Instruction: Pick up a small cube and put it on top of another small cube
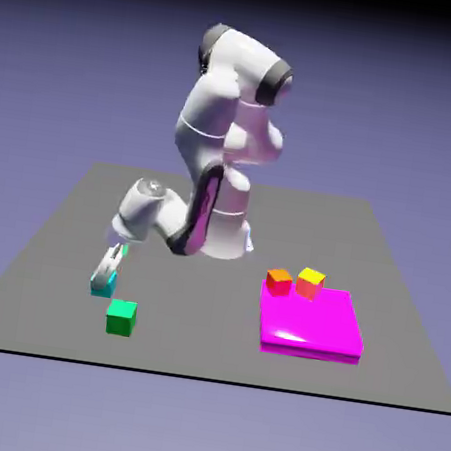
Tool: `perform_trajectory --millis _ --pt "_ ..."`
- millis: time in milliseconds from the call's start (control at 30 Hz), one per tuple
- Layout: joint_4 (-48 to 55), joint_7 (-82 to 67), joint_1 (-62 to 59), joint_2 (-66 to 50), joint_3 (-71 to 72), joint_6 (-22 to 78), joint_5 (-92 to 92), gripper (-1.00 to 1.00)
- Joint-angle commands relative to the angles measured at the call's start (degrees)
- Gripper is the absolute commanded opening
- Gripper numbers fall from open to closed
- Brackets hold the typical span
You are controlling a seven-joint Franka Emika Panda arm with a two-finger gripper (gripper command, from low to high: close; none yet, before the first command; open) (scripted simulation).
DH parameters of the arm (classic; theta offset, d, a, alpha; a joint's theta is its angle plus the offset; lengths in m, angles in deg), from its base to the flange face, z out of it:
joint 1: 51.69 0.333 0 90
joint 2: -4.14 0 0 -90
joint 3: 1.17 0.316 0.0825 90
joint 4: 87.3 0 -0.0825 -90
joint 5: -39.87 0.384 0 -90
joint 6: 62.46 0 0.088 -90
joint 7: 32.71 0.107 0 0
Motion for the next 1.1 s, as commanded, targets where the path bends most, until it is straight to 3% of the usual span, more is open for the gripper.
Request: perform_trajectory --millis 0,33,567,967,1067 --pt "0.2 0.2 -1.3 -0.3 1.1 -0.4 -0.3 0.00" --pt "0.2 0.2 -1.3 -0.3 1.1 -0.4 -0.3 -1.00" --pt "-4.8 -4.3 29.9 7.4 -26.2 10.5 6.1 -1.00" --pt "-1.6 -32.9 46.3 20.8 -37.4 10.5 -9.1 -1.00" --pt "-1.3 -34.2 44.7 20.8 -35.6 10.1 -9.0 -1.00"
